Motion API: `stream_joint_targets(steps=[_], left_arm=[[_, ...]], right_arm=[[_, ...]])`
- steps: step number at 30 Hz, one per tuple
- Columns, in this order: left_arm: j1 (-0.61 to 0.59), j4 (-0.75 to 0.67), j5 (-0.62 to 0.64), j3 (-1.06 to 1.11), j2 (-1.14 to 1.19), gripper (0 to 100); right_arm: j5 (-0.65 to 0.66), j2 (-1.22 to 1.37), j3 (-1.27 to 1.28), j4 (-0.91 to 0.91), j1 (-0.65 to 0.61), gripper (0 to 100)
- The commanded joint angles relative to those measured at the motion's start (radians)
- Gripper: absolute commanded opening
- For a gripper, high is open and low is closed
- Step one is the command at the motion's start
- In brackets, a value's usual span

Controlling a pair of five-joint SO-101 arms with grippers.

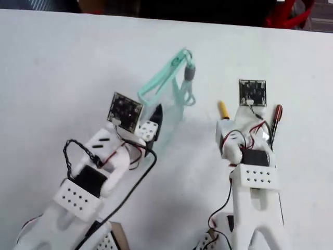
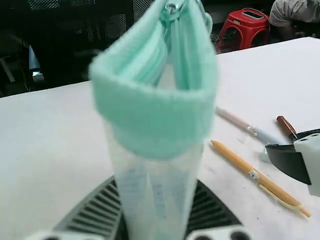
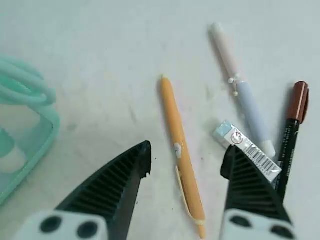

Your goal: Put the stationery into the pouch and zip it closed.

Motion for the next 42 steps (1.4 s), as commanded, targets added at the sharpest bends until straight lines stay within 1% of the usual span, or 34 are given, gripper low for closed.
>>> stream_joint_targets(steps=[1, 3, 5, 9, 14, 21, 31, 33, 38, 42], left_arm=[[0.004, 0.032, 0.018, -0.006, -0.013, 15], [0.010, 0.089, 0.020, -0.006, -0.045, 18], [0.012, 0.124, 0.020, -0.006, -0.094, 18], [0.010, 0.201, 0.020, 0.002, -0.202, 18], [0.022, 0.302, 0.020, 0.043, -0.320, 18], [0.056, 0.319, 0.017, 0.184, -0.453, 18], [0.050, 0.543, 0.015, 0.196, -0.782, 18], [0.050, 0.557, 0.014, 0.196, -0.812, 18], [0.045, 0.557, 0.014, 0.195, -0.799, 18], [-0.010, 0.557, 0.012, 0.192, -0.799, 18]], right_arm=[[-0.011, -0.015, 0.014, -0.045, 0.010, 22.5], [-0.011, -0.015, 0.032, -0.076, 0.010, 22.5], [-0.011, -0.015, 0.055, -0.104, 0.002, 22.5], [-0.009, -0.015, 0.103, -0.160, -0.053, 22.5], [-0.009, -0.015, 0.109, -0.163, -0.054, 22.5], [-0.009, -0.015, 0.109, -0.163, -0.054, 22.5], [-0.009, -0.015, 0.110, -0.163, -0.059, 22.5], [-0.008, -0.015, 0.110, -0.163, -0.059, 22.5], [-0.008, -0.013, 0.110, -0.163, -0.059, 22.5], [-0.008, -0.013, 0.110, -0.162, -0.061, 22.5]])
